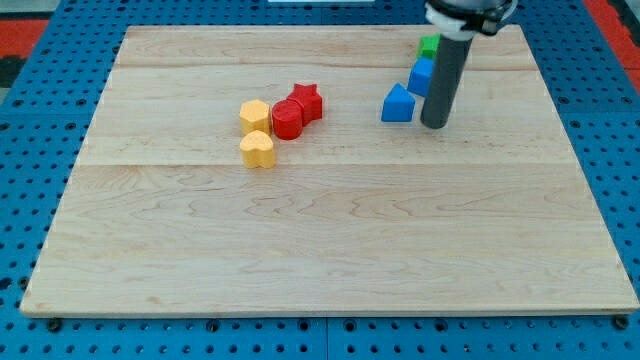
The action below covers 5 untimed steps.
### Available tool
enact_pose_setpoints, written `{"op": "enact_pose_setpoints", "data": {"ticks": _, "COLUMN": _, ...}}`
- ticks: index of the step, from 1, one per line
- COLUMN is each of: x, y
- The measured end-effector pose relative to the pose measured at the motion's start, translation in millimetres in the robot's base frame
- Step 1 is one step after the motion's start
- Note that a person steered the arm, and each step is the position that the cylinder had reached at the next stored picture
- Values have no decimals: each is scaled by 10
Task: Push the triangle close to the cube
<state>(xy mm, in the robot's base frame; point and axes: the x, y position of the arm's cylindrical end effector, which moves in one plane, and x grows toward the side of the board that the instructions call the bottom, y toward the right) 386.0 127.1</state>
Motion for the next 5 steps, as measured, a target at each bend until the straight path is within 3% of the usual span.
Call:
{"op": "enact_pose_setpoints", "data": {"ticks": 1, "x": -685, "y": 39}}
{"op": "enact_pose_setpoints", "data": {"ticks": 2, "x": -965, "y": 49}}
{"op": "enact_pose_setpoints", "data": {"ticks": 3, "x": -292, "y": 320}}
{"op": "enact_pose_setpoints", "data": {"ticks": 4, "x": 243, "y": -1}}
{"op": "enact_pose_setpoints", "data": {"ticks": 5, "x": -335, "y": -461}}
